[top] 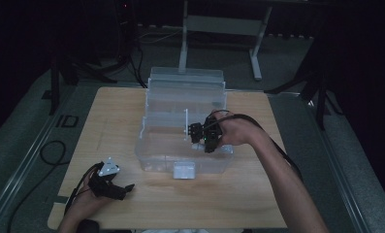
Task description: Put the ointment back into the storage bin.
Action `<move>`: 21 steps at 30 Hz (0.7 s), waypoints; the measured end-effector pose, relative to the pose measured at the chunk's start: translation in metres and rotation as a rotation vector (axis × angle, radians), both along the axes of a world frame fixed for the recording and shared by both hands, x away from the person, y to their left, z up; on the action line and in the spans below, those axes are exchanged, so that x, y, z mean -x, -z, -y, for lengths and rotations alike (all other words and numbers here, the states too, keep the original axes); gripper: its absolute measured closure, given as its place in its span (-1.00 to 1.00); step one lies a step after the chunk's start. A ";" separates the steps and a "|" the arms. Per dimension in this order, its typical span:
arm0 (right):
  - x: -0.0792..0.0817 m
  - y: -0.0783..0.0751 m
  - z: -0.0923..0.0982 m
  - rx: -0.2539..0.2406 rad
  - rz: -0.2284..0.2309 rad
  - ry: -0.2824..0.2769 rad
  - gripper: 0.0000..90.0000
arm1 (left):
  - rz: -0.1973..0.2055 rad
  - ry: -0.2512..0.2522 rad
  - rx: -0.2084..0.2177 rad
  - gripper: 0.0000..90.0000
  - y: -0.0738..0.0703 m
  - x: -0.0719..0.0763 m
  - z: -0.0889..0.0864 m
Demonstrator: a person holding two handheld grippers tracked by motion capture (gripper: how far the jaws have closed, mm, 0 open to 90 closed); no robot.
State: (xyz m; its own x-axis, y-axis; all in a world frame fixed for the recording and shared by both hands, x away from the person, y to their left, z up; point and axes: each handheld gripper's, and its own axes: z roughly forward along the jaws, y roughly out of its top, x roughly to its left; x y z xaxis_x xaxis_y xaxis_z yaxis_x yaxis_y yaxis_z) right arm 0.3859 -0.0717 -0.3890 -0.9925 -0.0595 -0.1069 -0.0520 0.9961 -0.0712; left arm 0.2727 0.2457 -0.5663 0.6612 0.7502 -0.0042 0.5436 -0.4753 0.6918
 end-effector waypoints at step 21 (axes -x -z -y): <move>-0.006 0.014 -0.005 0.035 0.009 -0.010 0.55 | 0.000 0.000 0.000 -0.94 0.000 0.000 0.000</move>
State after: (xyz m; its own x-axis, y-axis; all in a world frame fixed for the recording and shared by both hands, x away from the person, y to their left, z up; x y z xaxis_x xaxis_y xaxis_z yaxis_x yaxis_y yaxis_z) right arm 0.3922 -0.0671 -0.4027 -0.9908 -0.0731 -0.1138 -0.0610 0.9925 -0.1063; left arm 0.2726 0.2456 -0.5663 0.6611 0.7503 -0.0043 0.5437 -0.4750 0.6919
